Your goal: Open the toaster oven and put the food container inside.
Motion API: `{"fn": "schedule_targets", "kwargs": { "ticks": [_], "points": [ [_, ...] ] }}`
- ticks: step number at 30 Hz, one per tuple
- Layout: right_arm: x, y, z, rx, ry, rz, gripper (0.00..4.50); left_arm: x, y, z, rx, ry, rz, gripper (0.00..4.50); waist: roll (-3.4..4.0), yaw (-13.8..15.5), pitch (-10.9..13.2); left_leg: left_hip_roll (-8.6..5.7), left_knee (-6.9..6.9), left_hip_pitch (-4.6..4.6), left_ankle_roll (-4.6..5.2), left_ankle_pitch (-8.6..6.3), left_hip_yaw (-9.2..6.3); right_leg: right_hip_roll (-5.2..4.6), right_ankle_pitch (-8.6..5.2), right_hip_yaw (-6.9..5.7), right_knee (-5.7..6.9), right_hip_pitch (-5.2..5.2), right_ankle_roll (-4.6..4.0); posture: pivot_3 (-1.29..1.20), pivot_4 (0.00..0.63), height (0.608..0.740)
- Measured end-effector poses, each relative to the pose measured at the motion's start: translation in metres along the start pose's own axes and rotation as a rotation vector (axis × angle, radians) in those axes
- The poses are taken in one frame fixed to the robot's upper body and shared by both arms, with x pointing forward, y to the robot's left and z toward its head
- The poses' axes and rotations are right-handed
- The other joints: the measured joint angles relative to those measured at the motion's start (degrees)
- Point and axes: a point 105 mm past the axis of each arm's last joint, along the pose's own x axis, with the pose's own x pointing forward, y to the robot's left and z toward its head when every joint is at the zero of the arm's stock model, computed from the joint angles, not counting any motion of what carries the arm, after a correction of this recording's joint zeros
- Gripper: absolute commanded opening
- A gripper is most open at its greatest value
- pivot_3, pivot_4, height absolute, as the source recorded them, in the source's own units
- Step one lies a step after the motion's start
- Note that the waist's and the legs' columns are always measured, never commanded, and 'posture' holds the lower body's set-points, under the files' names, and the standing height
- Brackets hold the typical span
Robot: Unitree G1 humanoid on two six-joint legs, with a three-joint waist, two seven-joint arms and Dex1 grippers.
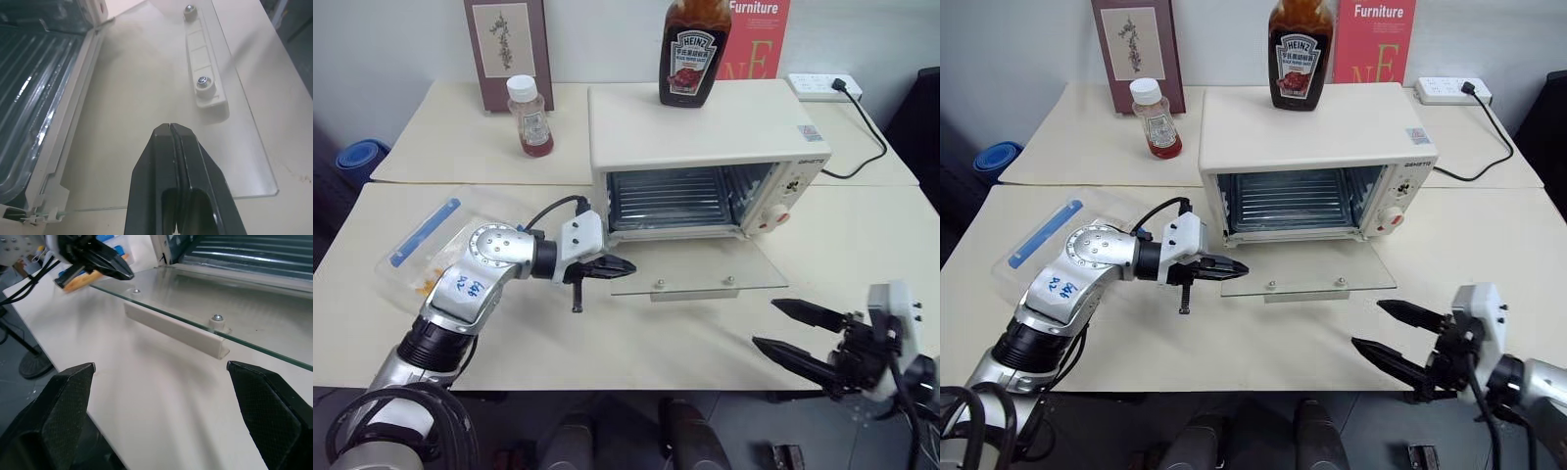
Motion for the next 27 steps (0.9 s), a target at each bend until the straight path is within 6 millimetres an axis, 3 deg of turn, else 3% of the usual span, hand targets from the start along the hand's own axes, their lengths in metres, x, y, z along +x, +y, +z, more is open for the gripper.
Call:
{"fn": "schedule_targets", "kwargs": {
  "ticks": [7,9,13,16,20,23,26,27],
  "points": [
    [0.007,0.007,0.043,-0.115,-0.071,0.101,4.50,0.007,-0.012,-0.027,0.019,0.101,0.008,0.01,0.00,0.0,0.0,0.02,0.00,-0.01,0.00,0.00,-0.02,0.00,0.00,0.00,0.02,-0.02,0.00,0.00,0.150,0.740],
    [0.013,0.008,0.054,-0.140,-0.095,0.139,4.50,0.006,-0.014,-0.027,0.030,0.102,0.024,0.01,-0.03,0.1,0.0,0.02,0.01,0.00,0.00,0.00,-0.03,-0.01,0.00,-0.01,0.00,0.00,0.00,0.00,0.150,0.740],
    [0.026,0.009,0.061,-0.151,-0.098,0.225,4.50,-0.005,-0.018,-0.030,-0.006,0.109,0.086,0.01,-0.04,0.1,0.0,0.02,-0.02,-0.03,0.02,-0.01,-0.04,-0.02,0.00,-0.03,-0.03,-0.02,0.00,0.00,0.150,0.740],
    [0.040,0.007,0.066,-0.159,-0.094,0.314,4.50,-0.031,-0.018,-0.030,-0.174,0.066,0.228,0.60,-0.05,-0.5,0.0,0.11,-0.01,-0.04,0.06,-0.03,0.01,-0.02,0.00,-0.03,0.02,-0.10,0.00,0.00,0.150,0.740],
    [0.058,0.003,0.068,-0.162,-0.068,0.417,4.50,-0.081,-0.021,-0.009,-0.343,-0.055,0.442,1.80,-0.06,-0.6,0.0,0.13,-0.03,-0.06,0.06,-0.03,-0.08,-0.02,-0.02,-0.12,0.04,-0.12,-0.04,0.00,0.150,0.740],
    [0.073,-0.001,0.070,-0.174,-0.054,0.496,4.50,-0.118,-0.037,-0.002,-0.471,-0.130,0.612,2.65,-0.06,-1.0,0.0,0.10,-0.02,-0.05,0.05,-0.04,-0.06,-0.08,-0.02,-0.12,0.01,-0.12,-0.04,0.00,0.150,0.740],
    [0.084,-0.003,0.071,-0.174,-0.050,0.549,4.50,-0.140,-0.052,-0.001,-0.540,-0.166,0.729,3.46,-0.09,-0.9,0.0,0.08,0.00,-0.05,0.04,-0.04,-0.07,-0.10,-0.02,-0.14,0.01,-0.10,-0.04,0.00,0.150,0.740],
    [0.091,-0.005,0.073,-0.178,-0.048,0.584,4.50,-0.159,-0.062,-0.004,-0.593,-0.195,0.850,3.74,-0.08,-1.3,0.0,0.11,-0.01,-0.01,0.02,-0.05,-0.04,-0.15,-0.02,-0.12,0.01,-0.12,-0.04,0.00,0.150,0.740]
  ]
}}
